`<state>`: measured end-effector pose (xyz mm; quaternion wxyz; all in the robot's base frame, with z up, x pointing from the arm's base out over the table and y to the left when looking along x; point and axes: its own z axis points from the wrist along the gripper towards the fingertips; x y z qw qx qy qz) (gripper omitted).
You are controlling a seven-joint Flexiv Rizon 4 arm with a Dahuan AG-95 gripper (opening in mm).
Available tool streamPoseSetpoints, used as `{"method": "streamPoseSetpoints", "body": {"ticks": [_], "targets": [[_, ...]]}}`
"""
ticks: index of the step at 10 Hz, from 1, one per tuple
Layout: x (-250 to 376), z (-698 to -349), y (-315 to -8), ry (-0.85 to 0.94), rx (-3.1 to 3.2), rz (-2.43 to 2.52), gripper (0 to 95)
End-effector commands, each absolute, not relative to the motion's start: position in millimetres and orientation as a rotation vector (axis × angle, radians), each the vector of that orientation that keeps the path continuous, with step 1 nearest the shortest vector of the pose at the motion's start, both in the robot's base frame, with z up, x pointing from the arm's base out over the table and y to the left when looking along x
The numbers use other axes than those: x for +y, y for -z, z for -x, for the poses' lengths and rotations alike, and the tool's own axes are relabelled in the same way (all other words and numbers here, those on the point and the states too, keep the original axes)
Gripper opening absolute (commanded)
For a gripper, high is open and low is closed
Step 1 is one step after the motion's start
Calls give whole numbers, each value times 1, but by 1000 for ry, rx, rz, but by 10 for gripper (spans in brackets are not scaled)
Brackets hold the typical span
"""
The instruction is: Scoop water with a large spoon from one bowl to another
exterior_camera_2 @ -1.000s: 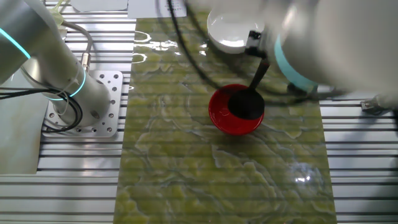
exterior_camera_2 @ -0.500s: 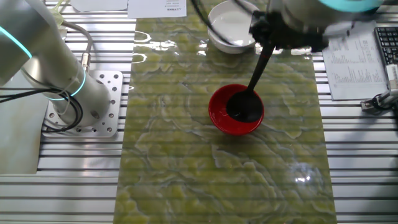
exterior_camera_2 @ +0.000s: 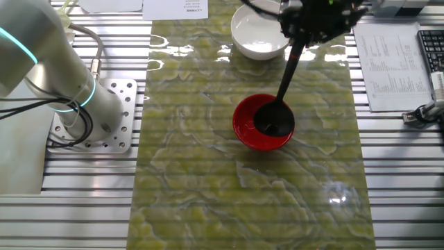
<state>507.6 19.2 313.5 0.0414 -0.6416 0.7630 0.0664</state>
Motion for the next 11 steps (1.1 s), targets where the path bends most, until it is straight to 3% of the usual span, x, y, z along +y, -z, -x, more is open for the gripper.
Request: {"method": "streamPoseSetpoints", "body": {"ticks": [1,11], "targets": [[29,-507,-308,-144,2362,1998,0],[49,-502,-271,52,2443,2062,0]]}}
